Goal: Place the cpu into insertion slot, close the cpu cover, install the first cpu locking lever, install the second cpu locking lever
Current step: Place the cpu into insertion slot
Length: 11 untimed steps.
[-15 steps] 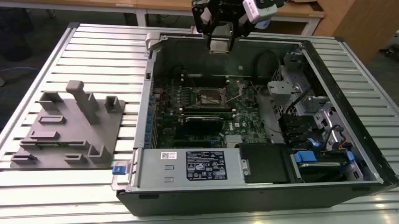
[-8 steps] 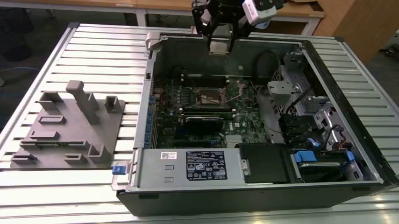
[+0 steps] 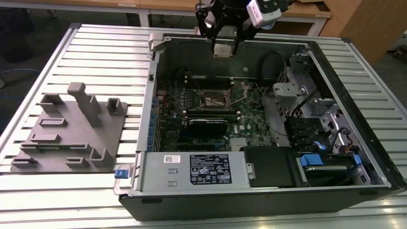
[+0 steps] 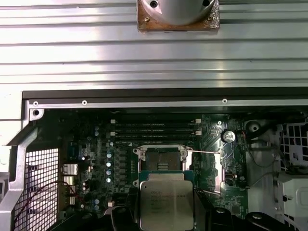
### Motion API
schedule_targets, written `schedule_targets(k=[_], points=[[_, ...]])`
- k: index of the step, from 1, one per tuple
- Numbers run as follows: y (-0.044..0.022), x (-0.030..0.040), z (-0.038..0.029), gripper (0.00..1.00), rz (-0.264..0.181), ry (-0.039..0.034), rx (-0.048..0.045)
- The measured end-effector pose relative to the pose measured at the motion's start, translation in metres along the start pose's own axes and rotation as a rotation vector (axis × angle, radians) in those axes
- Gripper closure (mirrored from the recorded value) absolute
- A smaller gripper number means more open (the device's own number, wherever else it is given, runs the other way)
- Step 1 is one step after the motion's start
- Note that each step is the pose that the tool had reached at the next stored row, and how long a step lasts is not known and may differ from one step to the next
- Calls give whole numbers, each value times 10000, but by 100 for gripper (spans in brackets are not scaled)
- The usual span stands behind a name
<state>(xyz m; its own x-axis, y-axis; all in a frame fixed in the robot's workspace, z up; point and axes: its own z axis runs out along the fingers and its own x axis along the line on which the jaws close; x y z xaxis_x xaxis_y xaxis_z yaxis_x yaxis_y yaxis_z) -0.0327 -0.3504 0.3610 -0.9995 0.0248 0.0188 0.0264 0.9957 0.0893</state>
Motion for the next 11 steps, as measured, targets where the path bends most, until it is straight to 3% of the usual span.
schedule_targets(k=[11], points=[[-3, -1, 31, 46, -1, -2, 0]])
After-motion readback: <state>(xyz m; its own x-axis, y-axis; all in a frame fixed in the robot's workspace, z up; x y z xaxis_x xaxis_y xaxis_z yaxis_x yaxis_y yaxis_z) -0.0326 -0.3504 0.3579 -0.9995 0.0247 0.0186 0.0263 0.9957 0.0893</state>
